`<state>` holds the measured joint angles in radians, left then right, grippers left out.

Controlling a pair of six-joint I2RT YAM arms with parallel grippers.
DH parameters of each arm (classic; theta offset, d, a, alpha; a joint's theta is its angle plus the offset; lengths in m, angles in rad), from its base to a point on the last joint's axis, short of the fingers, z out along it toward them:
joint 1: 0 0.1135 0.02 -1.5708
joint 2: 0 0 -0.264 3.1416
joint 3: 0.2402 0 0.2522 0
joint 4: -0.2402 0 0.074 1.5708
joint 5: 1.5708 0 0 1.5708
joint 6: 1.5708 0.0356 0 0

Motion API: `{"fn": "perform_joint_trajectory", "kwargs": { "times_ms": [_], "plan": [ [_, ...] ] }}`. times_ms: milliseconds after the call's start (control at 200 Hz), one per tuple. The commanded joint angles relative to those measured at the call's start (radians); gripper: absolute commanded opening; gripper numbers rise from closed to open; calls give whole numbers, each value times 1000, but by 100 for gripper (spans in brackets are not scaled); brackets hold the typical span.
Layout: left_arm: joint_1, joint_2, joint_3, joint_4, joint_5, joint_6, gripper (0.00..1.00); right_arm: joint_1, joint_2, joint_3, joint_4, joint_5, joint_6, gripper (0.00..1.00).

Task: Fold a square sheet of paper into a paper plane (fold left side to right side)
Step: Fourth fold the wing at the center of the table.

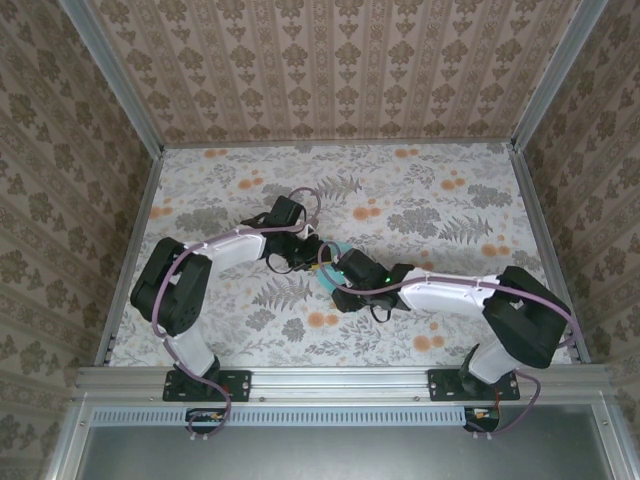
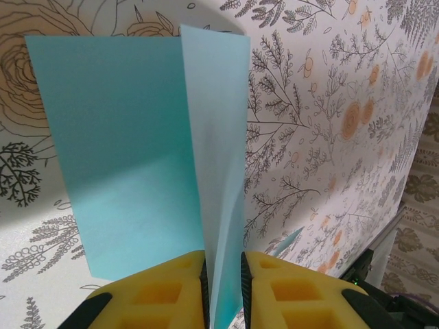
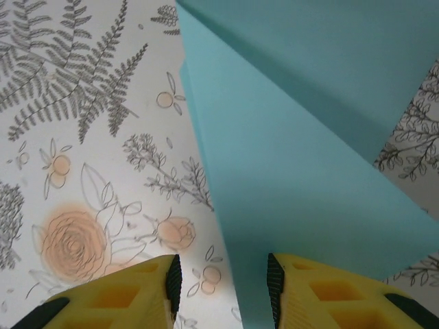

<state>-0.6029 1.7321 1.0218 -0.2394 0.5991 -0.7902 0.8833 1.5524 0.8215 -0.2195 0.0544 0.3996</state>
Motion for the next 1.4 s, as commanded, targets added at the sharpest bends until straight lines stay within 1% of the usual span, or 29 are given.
{"fn": "perform_joint_trajectory", "kwargs": {
  "times_ms": [0, 420, 490, 560, 735, 785, 845, 1000, 1125, 1255, 1400],
  "plan": [
    [-9, -23, 29, -23, 16, -17, 21, 8, 23, 48, -10, 67, -9, 40],
    [-9, -17, 40, -29, 11, -23, 21, 12, 96, 69, -12, 124, -16, 40],
    [-8, -18, 40, -31, 11, -21, 21, 11, 103, 72, -12, 126, -14, 38],
    [-9, -19, 39, -36, 7, -18, 22, 11, 106, 72, -14, 127, -13, 34],
    [-4, -45, 34, -56, -9, -7, 27, 12, 105, 64, -20, 120, -3, 21],
    [0, -57, 34, -68, -14, 0, 31, 12, 104, 63, -24, 117, -1, 18],
    [6, -74, 31, -85, -21, 8, 37, 11, 102, 62, -23, 109, 4, 16],
    [30, -129, 11, -118, -37, 23, 47, 4, 94, 51, -12, 68, 20, 11],
    [53, -172, -27, -125, -42, 16, 50, -14, 83, 30, 16, 4, 42, 7],
    [60, -181, -64, -114, -40, 7, 50, -41, 62, 5, 42, -65, 62, 6],
    [52, -155, -102, -60, -20, -15, 40, -77, 42, -33, 79, -136, 84, 6]
  ]
}}
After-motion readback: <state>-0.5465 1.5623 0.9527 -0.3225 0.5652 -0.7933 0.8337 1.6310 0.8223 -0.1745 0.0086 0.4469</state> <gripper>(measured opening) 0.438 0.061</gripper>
